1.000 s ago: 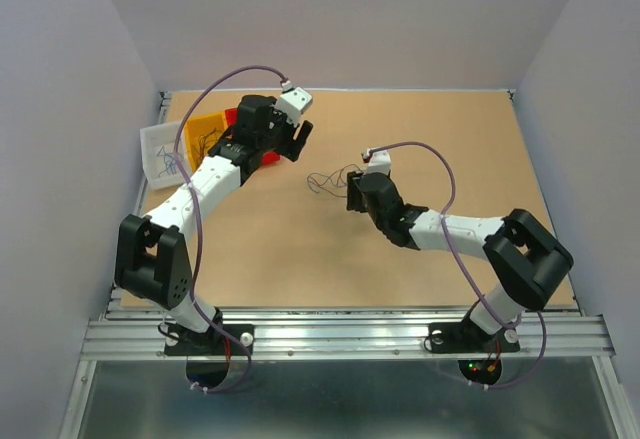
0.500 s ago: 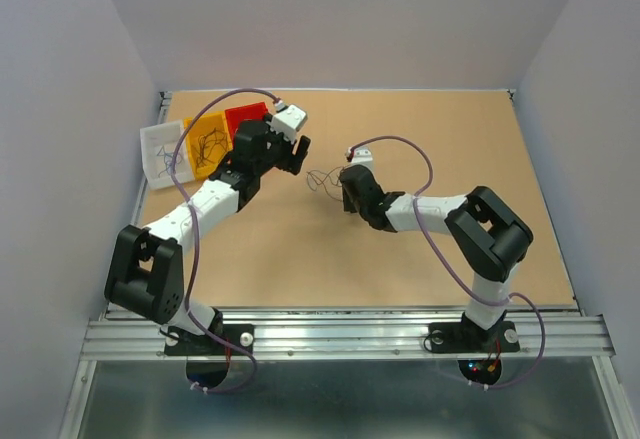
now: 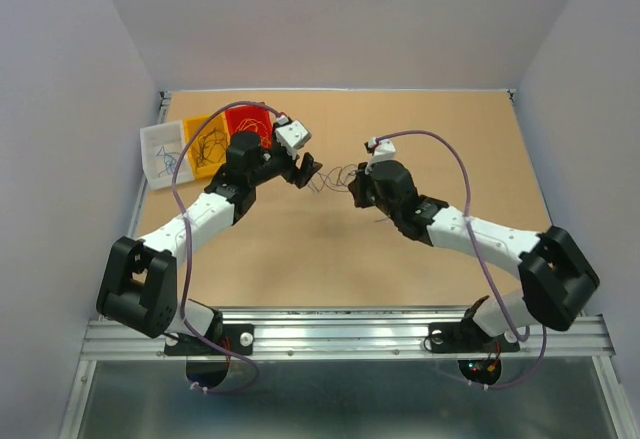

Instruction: Untangle the cables

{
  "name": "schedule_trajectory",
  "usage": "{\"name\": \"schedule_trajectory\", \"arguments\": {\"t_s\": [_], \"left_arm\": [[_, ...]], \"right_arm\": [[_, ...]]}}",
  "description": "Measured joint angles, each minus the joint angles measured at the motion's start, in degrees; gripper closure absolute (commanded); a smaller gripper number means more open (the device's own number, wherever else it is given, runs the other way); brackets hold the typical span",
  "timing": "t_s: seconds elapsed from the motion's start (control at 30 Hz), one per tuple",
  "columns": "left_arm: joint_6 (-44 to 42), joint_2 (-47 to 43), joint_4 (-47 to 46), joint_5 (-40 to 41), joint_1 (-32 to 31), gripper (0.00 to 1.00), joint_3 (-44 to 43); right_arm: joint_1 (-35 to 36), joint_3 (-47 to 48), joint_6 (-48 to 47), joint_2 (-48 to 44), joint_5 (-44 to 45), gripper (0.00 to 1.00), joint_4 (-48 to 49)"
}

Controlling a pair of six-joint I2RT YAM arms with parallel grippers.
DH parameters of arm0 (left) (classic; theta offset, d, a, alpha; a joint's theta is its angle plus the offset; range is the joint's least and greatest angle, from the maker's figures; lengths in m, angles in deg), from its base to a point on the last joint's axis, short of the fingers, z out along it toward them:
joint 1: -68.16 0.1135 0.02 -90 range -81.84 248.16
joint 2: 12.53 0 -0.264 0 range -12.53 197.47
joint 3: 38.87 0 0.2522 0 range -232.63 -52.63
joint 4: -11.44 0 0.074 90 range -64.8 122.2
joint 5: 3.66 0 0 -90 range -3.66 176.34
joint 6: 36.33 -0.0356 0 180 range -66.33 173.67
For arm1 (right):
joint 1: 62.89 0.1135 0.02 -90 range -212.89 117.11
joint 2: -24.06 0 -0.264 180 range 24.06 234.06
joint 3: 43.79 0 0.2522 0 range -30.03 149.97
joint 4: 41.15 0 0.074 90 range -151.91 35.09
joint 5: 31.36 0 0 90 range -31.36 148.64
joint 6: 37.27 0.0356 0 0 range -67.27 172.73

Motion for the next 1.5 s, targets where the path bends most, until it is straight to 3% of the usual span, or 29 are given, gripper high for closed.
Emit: {"name": "schedule_trajectory", "arguments": {"t_s": [0.2, 0.63, 0.83, 1.03, 1.5], "left_arm": [[-0.2, -0.7, -1.4, -11.2, 0.0, 0.09, 2.6], [-4.9, -2.0, -0.5, -32.7, -0.2, 0.08, 2.8], [-6.8, -0.1, 2.4, -36.7, -2.0, 0.09, 2.5], [-6.6, 2.2, 3.8, -37.4, -3.1, 0.18, 1.0], [-0.5, 3.1, 1.0, -40.7, -3.1, 0.3, -1.0]], "right_arm": [[0.0, -3.8, -1.8, -12.0, -11.5, 0.99, 7.0], [0.0, -5.6, -3.0, -13.5, -23.9, 0.99, 11.7], [0.0, -5.7, -2.7, -13.9, -27.6, 0.99, 16.8], [0.0, -6.0, -1.6, -13.4, -31.0, 0.99, 22.9], [0.2, -8.0, 1.2, -9.5, -34.4, 1.0, 30.9]]}}
